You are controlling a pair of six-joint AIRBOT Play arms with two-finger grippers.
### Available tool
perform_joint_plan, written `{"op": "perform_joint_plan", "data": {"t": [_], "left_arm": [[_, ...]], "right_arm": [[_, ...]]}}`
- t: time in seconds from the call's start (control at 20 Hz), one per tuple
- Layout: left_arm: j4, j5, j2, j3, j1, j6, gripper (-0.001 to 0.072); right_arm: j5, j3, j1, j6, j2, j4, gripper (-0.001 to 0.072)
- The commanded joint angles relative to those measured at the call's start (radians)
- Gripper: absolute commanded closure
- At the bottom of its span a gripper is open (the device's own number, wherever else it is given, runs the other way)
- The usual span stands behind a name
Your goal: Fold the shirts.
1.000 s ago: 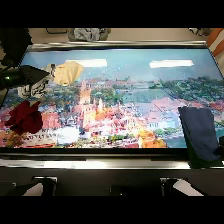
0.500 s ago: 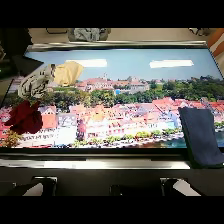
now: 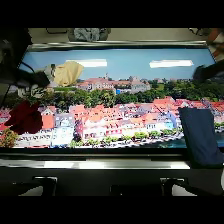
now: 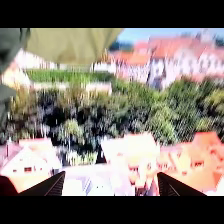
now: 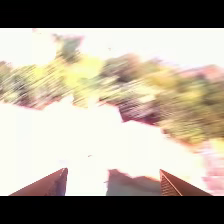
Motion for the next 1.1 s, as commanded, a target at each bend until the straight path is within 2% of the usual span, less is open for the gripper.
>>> {"op": "perform_joint_plan", "data": {"t": [0.0, 0.05, 0.3, 1.05], "left_arm": [[-0.003, -0.158, -0.018, -0.191, -0.029, 0.012, 0.0028], [-0.041, -0.134, -0.011, -0.245, -0.032, 0.035, 0.0029], [-0.047, -0.016, -0.008, -0.286, -0.032, 0.008, 0.005], [-0.047, -0.014, -0.015, -0.287, -0.032, 0.009, 0.0049]], "right_arm": [[0.287, -0.043, 0.167, 0.028, -0.149, 0.129, 0.0013], [0.283, -0.084, 0.181, 0.029, -0.161, 0.143, 0.0017], [0.23, -0.14, 0.21, 0.032, -0.158, 0.118, 0.0017], [0.232, -0.14, 0.21, 0.032, -0.158, 0.093, 0.0017]]}}
